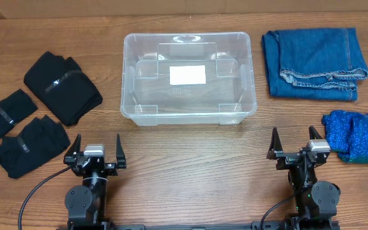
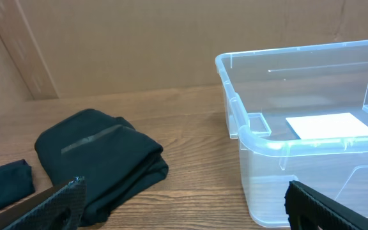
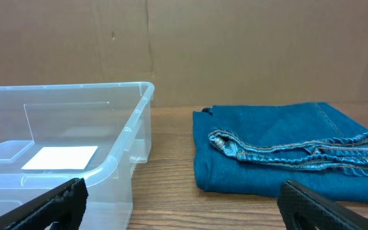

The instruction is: Pack container

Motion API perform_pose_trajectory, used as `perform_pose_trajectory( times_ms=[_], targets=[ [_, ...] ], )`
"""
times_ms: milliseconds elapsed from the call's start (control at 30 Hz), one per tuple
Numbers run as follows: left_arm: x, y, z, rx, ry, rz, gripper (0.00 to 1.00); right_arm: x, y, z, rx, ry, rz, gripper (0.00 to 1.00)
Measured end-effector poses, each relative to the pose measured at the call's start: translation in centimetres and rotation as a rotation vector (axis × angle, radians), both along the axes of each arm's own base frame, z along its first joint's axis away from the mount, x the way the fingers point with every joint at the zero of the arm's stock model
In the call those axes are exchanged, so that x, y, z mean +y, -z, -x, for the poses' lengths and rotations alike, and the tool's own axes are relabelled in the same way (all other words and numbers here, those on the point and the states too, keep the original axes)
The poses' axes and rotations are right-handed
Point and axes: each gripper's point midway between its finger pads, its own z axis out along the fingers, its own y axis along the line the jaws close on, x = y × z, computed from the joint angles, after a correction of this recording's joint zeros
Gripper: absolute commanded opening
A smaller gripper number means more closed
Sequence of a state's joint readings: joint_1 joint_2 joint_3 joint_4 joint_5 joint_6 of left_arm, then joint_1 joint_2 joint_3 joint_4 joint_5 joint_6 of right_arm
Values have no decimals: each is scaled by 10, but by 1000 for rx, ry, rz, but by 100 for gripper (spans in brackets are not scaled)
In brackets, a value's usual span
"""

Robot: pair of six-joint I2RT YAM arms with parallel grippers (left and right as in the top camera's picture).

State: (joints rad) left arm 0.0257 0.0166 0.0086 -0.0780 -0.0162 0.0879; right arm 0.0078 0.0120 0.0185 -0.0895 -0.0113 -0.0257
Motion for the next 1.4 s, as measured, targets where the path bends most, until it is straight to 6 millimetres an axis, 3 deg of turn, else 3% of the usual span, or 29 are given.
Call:
perform_pose_trajectory(
  times_ms=[333,533,600,733,900,1100,1200,1400],
  targets=[
    [0,0,0,0,0,0,100,13,-3,1,-12,-73,-15,100],
    [0,0,0,0,0,0,100,15,10,0,70,-81,-151,100],
    [0,0,0,0,0,0,100,15,6,-1,105,-76,-182,100],
    [0,0,0,-1,0,0,100,16,-34,-9,196,-66,-219,100],
    [0,0,0,-2,0,0,100,16,-92,-39,386,-45,-237,100],
    [0,0,0,-2,-2,0,100,18,-124,-93,577,-24,-249,100],
    [1,0,0,-2,-3,0,100,19,-118,-114,641,-25,-253,93],
    [1,0,0,-2,-3,0,100,15,-65,-140,798,49,-348,91]
  ],
)
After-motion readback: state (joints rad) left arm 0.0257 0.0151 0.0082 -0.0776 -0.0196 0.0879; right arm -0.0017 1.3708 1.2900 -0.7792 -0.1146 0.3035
